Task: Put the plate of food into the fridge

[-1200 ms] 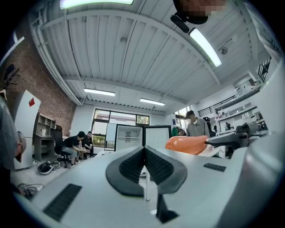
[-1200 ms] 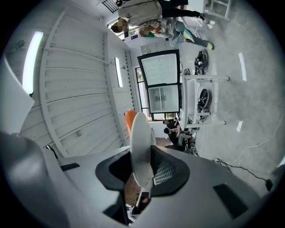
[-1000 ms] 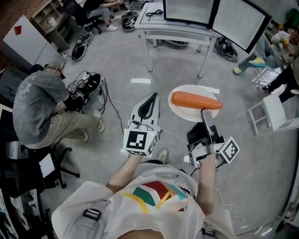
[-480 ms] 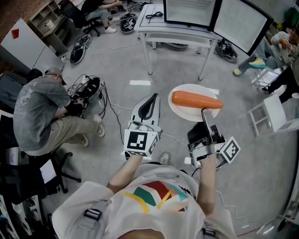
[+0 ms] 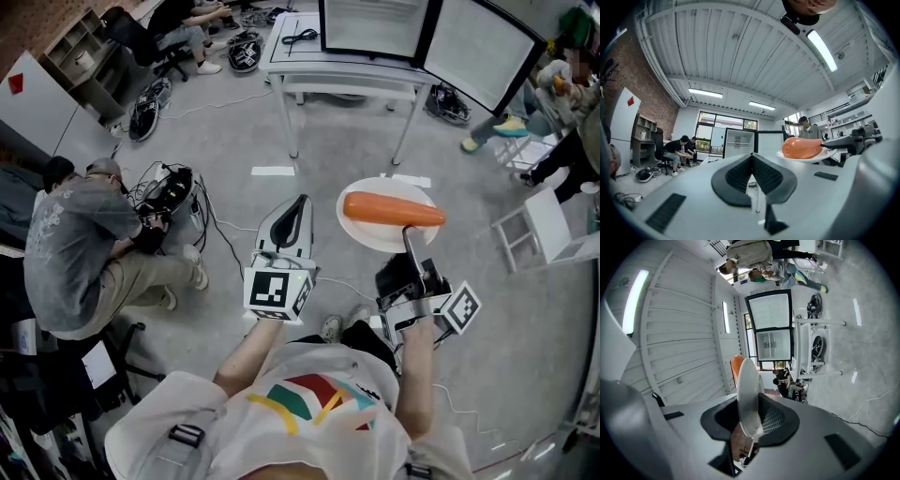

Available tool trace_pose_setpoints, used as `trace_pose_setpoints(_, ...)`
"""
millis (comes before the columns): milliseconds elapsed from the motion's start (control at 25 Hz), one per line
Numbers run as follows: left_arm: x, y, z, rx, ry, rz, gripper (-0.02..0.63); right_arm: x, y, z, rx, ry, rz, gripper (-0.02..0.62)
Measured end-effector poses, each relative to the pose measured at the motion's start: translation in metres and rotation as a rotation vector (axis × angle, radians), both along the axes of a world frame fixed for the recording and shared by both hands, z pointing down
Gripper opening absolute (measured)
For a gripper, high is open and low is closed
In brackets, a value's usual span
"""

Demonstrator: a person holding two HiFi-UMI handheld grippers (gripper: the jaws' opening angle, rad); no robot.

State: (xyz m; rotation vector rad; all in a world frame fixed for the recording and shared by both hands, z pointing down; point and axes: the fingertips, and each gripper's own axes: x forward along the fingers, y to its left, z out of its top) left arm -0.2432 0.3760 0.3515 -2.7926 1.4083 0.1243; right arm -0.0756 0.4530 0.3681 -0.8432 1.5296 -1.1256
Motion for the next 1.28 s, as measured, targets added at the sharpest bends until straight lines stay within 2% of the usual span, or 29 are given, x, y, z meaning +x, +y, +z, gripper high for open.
trace_pose_setpoints(280,0.009,-0.038,0.007,-0.018,-0.001,-0.01,0.005,0.014,-0.036,0.006,-0.014,0.0,0.004,0.092)
trace_pose_setpoints(440,0.026,-0.067,0.011,-0.007,-0.003,-0.009,0.005,0.027,-0.065,0.014,-0.02,-0.009,-0.003,0.092)
trace_pose_setpoints(880,0.106,-0.223,-0.003,0.019,0.014,-0.053,0.005,0.107,-0.226,0.002,0.013,0.014,-0.051,0.092)
trace_pose_setpoints(1280,0.133,-0.338,-0.014,0.024,-0.002,-0.101,0.005,0.147,-0.349,0.003,-0.001,0.005,-0.08,0.092)
